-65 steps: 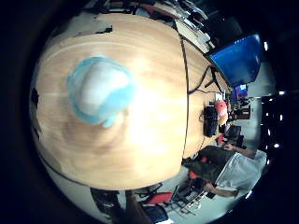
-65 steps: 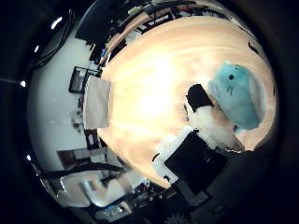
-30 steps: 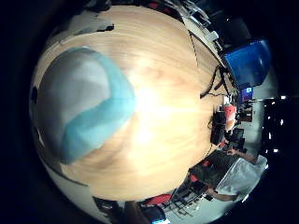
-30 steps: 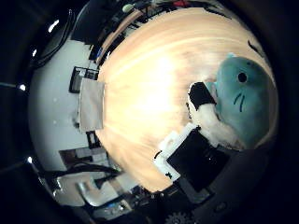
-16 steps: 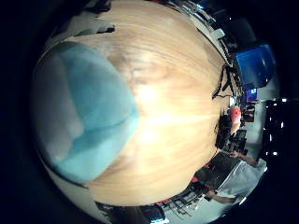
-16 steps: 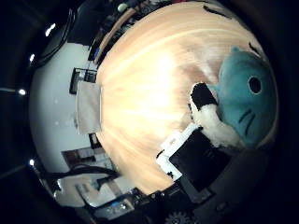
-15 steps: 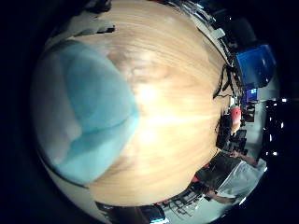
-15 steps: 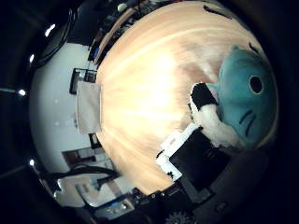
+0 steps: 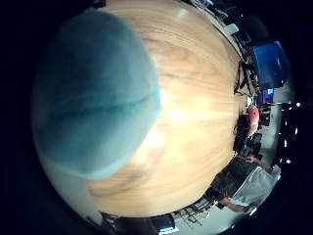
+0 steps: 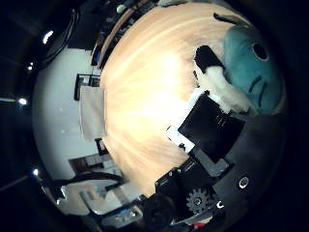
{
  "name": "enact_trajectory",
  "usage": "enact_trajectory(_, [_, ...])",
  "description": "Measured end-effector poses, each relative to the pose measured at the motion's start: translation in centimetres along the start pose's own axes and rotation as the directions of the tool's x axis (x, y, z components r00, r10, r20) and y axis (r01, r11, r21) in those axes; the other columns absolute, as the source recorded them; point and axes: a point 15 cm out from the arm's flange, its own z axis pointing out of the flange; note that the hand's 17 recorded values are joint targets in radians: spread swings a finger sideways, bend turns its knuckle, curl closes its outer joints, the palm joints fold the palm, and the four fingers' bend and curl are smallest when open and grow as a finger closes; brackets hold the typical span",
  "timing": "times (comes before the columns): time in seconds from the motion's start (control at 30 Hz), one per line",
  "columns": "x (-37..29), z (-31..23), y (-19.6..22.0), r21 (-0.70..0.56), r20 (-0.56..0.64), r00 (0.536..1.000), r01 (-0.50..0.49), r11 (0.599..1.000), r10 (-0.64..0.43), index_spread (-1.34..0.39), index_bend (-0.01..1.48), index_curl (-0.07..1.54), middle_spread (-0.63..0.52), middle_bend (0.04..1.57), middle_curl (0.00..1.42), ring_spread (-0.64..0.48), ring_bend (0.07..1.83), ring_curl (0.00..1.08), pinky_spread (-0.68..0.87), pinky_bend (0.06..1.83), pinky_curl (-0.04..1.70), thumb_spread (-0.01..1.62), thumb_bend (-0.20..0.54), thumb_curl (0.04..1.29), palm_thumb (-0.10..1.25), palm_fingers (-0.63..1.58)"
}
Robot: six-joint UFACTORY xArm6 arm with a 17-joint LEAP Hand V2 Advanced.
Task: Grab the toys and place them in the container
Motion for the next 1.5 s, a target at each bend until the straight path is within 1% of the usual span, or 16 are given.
enact_trajectory(0.07, [-0.2,0.0,-0.1,0.015,0.02,1.0,-0.017,1.0,0.016,-0.62,0.48,0.53,-0.52,0.71,0.64,-0.35,1.18,0.47,-0.37,1.42,0.29,1.04,0.077,0.63,1.04,1.24])
enact_trajectory(0.1, [-0.3,0.0,0.0,0.017,0.032,0.999,-0.024,1.0,0.024,-0.62,0.51,0.55,-0.53,0.73,0.65,-0.34,1.2,0.48,-0.36,1.44,0.3,1.05,0.083,0.64,1.05,1.23])
enact_trajectory(0.2, [-0.2,-0.6,0.1,0.022,0.043,0.999,-0.034,0.999,0.033,-0.62,0.7,0.66,-0.52,0.83,0.74,-0.33,1.25,0.53,-0.31,1.5,0.35,1.05,0.094,0.68,1.08,1.17])
enact_trajectory(0.3, [-0.4,-1.8,0.5,0.018,0.067,0.997,-0.042,0.999,0.04,-0.6,0.81,0.75,-0.52,0.89,0.81,-0.33,1.29,0.57,-0.28,1.55,0.38,1.05,0.097,0.7,1.1,1.11])
enact_trajectory(0.43, [-2.1,-5.0,0.0,0.058,0.142,0.989,-0.049,0.997,0.041,-0.56,0.91,0.85,-0.5,0.95,0.9,-0.32,1.34,0.62,-0.24,1.6,0.43,1.05,0.096,0.75,1.11,1.04])
enact_trajectory(0.53, [-3.4,-8.5,-0.3,0.093,0.174,0.985,-0.036,0.995,0.019,-0.54,0.94,0.9,-0.48,0.98,0.94,-0.32,1.36,0.66,-0.23,1.62,0.46,1.05,0.089,0.77,1.11,1.01])
enact_trajectory(0.67, [-5.0,-13.2,-0.2,0.137,0.164,0.986,-0.007,0.991,-0.016,-0.52,0.97,0.95,-0.47,1.0,0.99,-0.31,1.39,0.69,-0.22,1.64,0.48,1.05,0.084,0.8,1.12,0.98])
enact_trajectory(0.87, [-7.6,-17.6,0.0,0.193,0.147,0.987,0.034,0.981,-0.063,-0.48,1.0,1.01,-0.45,1.04,1.05,-0.31,1.41,0.74,-0.21,1.66,0.52,1.05,0.069,0.84,1.11,0.93])
enact_trajectory(1.03, [-11.5,-21.0,-0.1,0.239,0.148,0.98,0.092,0.967,-0.13,-0.47,1.02,1.05,-0.44,1.05,1.09,-0.31,1.42,0.78,-0.21,1.67,0.54,1.05,0.059,0.87,1.11,0.91])
enact_trajectory(1.17, [-15.6,-23.9,-0.3,0.276,0.132,0.971,0.159,0.948,-0.201,-0.45,1.03,1.06,-0.43,1.06,1.11,-0.3,1.42,0.8,-0.21,1.67,0.56,1.06,0.051,0.9,1.11,0.9])
enact_trajectory(1.3, [-21.0,-26.5,-1.1,0.319,0.109,0.95,0.246,0.915,-0.293,-0.44,1.04,1.08,-0.42,1.06,1.12,-0.3,1.42,0.82,-0.2,1.66,0.57,1.06,0.043,0.92,1.11,0.89])
enact_trajectory(1.5, [-28.6,-28.0,-1.9,0.335,0.089,0.913,0.349,0.875,-0.399,-0.43,1.04,1.09,-0.41,1.07,1.14,-0.3,1.41,0.84,-0.21,1.66,0.59,1.06,0.03,0.94,1.11,0.89])
